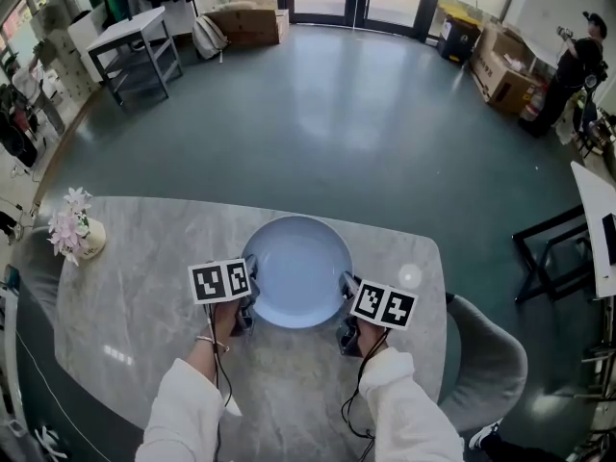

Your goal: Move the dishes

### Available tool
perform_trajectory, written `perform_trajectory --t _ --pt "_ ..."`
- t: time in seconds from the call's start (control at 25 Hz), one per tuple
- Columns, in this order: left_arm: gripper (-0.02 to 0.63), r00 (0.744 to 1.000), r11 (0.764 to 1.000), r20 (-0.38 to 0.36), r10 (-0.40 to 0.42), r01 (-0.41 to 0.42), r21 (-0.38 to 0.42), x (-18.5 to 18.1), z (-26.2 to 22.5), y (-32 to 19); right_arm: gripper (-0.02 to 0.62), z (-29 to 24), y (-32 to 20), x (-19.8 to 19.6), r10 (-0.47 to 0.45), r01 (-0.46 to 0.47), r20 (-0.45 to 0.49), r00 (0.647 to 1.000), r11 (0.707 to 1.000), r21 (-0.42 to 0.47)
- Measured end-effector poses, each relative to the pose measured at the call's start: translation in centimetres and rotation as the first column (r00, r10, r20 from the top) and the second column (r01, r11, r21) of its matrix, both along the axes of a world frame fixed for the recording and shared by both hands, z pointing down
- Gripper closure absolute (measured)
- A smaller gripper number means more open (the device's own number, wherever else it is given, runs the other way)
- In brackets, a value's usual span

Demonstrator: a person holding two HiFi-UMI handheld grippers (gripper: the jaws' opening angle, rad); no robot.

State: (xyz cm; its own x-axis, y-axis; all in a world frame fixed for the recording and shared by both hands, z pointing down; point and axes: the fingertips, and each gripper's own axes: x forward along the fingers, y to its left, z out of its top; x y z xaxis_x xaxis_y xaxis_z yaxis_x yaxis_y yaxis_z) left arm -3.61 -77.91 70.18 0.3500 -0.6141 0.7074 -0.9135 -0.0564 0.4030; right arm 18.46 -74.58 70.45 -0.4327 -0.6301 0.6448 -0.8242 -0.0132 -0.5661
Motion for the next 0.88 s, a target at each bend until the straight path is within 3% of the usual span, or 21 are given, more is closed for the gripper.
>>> perform_trajectory --t 0.88 --pt "0.552 0.999 0.999 0.026 -0.019 0.020 -0.036 -0.2 2.6 0.0 0.526 1.7 -0.1 -0.3 -0.031 0.027 -0.061 0.998 0.997 -0.075"
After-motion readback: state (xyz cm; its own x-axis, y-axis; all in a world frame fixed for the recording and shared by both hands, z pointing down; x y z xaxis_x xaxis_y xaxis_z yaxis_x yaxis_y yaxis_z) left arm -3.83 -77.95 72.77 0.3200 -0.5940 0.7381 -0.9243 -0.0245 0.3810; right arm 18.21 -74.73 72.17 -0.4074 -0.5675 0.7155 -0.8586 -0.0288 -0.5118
